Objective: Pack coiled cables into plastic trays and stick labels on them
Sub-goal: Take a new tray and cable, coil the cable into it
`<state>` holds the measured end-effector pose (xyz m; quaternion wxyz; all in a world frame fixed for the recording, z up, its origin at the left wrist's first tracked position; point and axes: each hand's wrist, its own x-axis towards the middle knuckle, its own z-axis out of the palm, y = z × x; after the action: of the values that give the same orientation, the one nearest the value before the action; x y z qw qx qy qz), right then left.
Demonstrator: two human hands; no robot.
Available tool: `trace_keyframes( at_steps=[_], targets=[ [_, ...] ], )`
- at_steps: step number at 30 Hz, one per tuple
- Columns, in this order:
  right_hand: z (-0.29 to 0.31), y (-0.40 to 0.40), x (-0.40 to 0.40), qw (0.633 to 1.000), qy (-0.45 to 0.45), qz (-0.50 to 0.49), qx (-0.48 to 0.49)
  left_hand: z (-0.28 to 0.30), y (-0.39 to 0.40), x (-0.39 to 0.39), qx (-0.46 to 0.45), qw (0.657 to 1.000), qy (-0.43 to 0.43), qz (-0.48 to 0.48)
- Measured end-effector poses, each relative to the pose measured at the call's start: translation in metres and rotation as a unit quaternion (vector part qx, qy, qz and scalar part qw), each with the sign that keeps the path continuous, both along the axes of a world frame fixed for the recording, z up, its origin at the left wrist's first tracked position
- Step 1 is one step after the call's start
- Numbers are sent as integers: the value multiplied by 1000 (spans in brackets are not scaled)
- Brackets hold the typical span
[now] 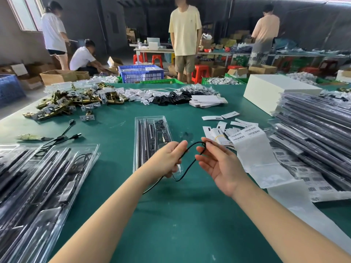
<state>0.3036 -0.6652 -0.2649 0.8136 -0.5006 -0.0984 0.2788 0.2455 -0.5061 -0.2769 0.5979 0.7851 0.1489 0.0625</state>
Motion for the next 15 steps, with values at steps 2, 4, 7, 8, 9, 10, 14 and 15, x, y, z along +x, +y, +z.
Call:
trace_keyframes(
  at_steps=[2, 4, 7, 8, 9, 10, 14, 15],
  targets=[
    [3, 5, 4, 999, 15, -20, 23, 0, -5, -5, 18, 997, 17, -73],
    [5, 8, 7, 998, 27, -21, 47, -2, -9, -7, 96, 988, 33, -112],
    [2, 9, 8, 999, -5, -25, 22, -2, -8, -9, 135, 982, 35, -128],
    [0, 9, 8, 999, -15, -32, 11, -1, -6, -10, 138, 983, 32, -119],
    [-2, 9, 7, 999, -18, -38, 2, -1, -3, -11, 134, 984, 29, -111],
    [-5, 9, 5, 999, -18, -41, -6, -1, 0, -11, 135, 985, 27, -101],
    [-16, 13, -3, 991, -75, -59, -98, -9, 14, -8, 186, 982, 5, 21],
    [-19, 14, -4, 984, -95, -67, -134, -12, 17, -9, 140, 989, 2, 42]
  ],
)
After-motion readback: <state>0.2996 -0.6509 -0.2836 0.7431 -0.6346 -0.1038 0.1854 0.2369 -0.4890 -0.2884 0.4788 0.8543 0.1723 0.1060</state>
